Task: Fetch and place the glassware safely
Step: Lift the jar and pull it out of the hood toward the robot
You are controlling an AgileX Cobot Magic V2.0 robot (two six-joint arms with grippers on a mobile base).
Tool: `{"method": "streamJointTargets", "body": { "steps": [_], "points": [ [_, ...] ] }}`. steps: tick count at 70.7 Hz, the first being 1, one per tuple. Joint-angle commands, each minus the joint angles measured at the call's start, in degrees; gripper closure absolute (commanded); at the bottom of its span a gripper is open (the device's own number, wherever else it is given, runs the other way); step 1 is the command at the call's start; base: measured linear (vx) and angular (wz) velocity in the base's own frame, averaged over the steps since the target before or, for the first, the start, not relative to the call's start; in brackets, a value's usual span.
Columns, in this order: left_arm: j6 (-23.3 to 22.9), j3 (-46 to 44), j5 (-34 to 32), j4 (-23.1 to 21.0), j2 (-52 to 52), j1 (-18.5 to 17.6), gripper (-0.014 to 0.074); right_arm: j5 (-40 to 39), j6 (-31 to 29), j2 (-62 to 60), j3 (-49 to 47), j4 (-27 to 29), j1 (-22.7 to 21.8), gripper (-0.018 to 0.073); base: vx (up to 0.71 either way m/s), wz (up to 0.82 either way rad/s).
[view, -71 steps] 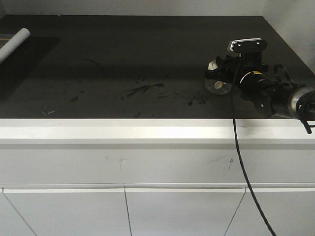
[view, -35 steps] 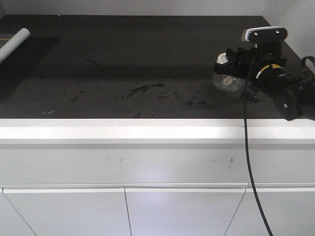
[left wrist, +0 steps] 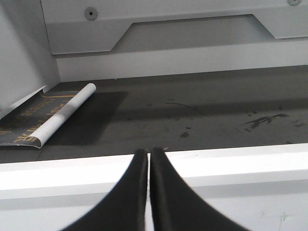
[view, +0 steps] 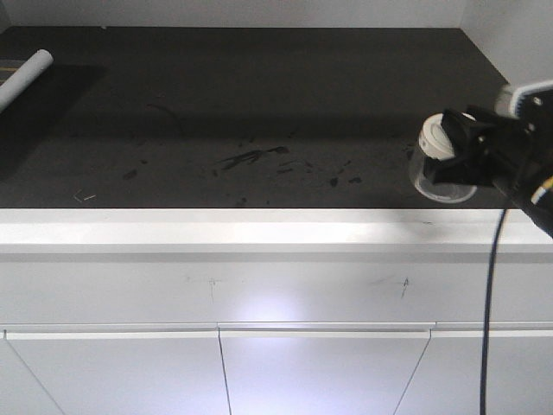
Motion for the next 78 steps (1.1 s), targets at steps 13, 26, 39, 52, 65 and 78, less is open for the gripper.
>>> {"method": "streamJointTargets", "body": {
  "steps": [13, 26, 39, 52, 65, 78],
  "points": [
    [-0.48, -1.53, -3.88, -0.53, 0.62, -0.30, 0.0603, -5.81, 3.71, -13.90, 8.07, -7.34, 0.00, 0.0563, 0.00, 0.00],
    [-0.48, -1.53, -3.88, -0.53, 0.62, -0.30, 0.0603, -6.00, 12.65, -19.39, 11.06, -16.10, 0.15, 0.0563, 0.00, 0.00],
    [-0.48, -1.53, -3.88, -0.53, 0.62, -0.30, 0.0603, -5.07, 16.85, -20.36, 11.13, -21.95, 6.71, 0.0563, 0.00, 0.00],
    [-0.48, -1.53, -3.88, -0.53, 0.62, -0.30, 0.0603, -2.44, 16.90, -20.36, 11.13, -22.03, 16.40, 0.0563, 0.00, 0.00],
    [-0.48, -1.53, -3.88, -0.53, 0.62, -0.30, 0.0603, -1.93, 16.97, -20.36, 11.13, -21.98, 24.78, 0.0563, 0.00, 0.00],
    [-0.48, -1.53, -3.88, -0.53, 0.62, -0.30, 0.0603, -1.93, 17.65, -20.36, 11.13, -21.92, 31.17, 0.0563, 0.00, 0.00]
  ]
}}
